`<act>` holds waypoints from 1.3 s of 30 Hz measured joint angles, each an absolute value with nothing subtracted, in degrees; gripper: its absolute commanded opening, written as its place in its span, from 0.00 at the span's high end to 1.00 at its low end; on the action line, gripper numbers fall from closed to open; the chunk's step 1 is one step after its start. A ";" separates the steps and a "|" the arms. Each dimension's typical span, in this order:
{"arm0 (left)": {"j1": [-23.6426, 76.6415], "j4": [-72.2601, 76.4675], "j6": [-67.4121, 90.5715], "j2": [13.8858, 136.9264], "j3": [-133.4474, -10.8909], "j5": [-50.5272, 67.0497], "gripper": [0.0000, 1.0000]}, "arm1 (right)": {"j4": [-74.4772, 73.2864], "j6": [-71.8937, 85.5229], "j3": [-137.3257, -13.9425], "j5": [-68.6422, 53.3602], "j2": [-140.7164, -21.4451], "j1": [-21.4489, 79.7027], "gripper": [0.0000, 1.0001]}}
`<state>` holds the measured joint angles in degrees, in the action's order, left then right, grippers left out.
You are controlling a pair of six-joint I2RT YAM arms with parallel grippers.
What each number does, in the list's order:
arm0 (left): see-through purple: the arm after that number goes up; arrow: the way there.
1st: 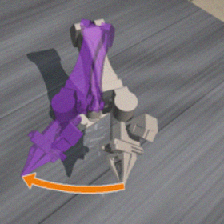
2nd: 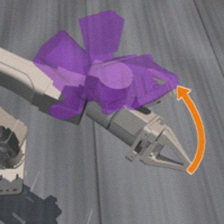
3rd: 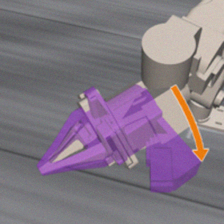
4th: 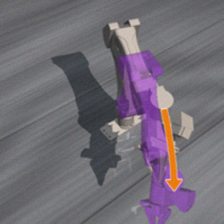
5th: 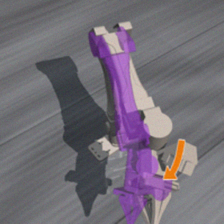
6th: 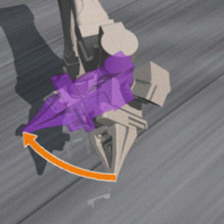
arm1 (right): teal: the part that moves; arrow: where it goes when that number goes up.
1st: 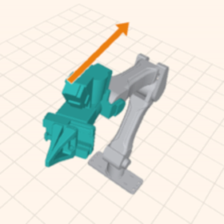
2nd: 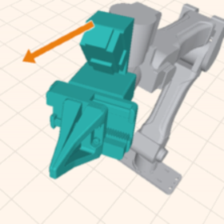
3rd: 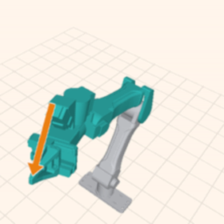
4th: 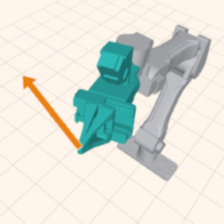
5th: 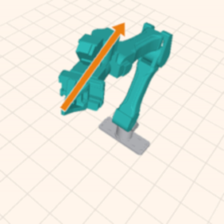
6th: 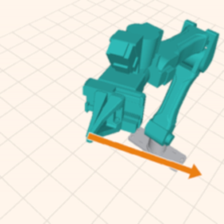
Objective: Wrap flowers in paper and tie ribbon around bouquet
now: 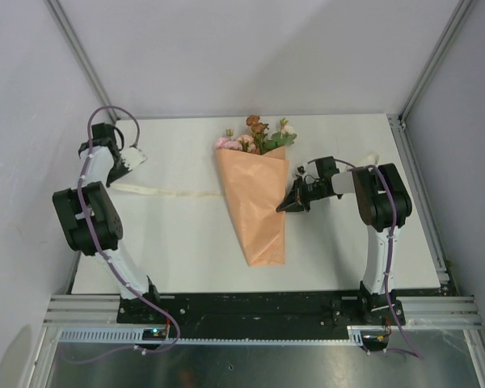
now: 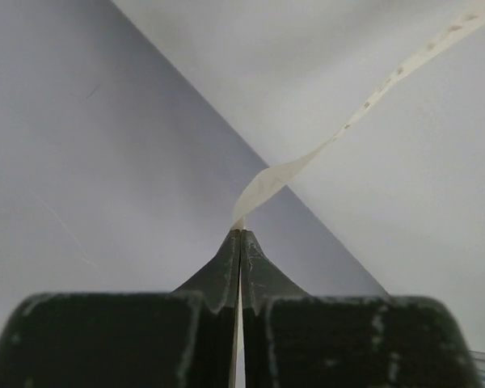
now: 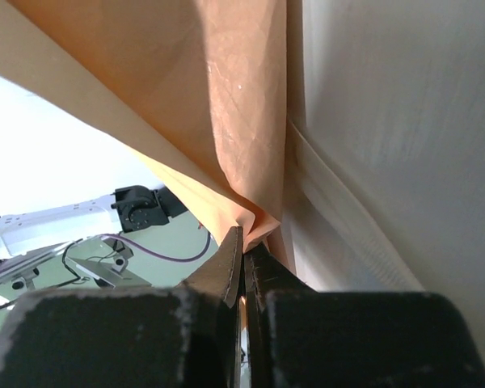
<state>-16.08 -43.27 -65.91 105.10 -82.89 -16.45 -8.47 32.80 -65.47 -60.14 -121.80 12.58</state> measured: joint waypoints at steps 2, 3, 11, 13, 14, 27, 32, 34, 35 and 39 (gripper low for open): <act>-15.73 -45.89 -64.88 104.95 -84.62 -14.06 1.00 | -8.23 33.01 -65.47 -59.88 -121.80 12.82 1.00; -15.40 -47.51 -64.20 104.53 -85.73 -12.36 1.00 | -8.16 33.08 -65.47 -59.77 -121.80 12.93 1.00; -4.47 -59.02 -54.74 91.90 -92.75 6.87 1.00 | -7.33 33.95 -65.47 -58.98 -121.82 13.50 1.00; 2.39 -60.45 -51.29 90.28 -96.05 11.64 1.00 | -7.25 34.06 -65.47 -58.92 -121.82 13.54 1.00; 5.48 -61.08 -49.12 90.08 -98.52 14.31 1.00 | -7.18 34.09 -65.47 -58.89 -121.82 13.54 1.00; 33.87 -54.15 -18.31 114.28 -132.42 37.87 1.00 | -6.39 34.72 -65.45 -58.50 -121.84 14.35 1.00; 39.83 -45.89 -10.46 119.81 -127.55 37.71 1.00 | -5.74 35.38 -65.36 -58.50 -121.86 14.46 1.00; 41.30 -42.37 -7.49 121.14 -126.21 37.08 1.00 | -5.50 35.53 -65.36 -58.50 -121.93 14.52 1.00; 41.58 -40.82 -6.42 121.69 -125.84 36.58 1.00 | -5.41 35.59 -65.36 -58.50 -121.93 14.55 1.00; 41.15 -34.17 -2.44 122.50 -123.11 34.26 1.00 | -4.78 36.21 -65.21 -58.50 -121.93 14.70 1.00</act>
<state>41.15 -34.17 -2.44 122.50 -123.11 34.26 -4.78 36.21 -65.21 -58.50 -121.93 14.70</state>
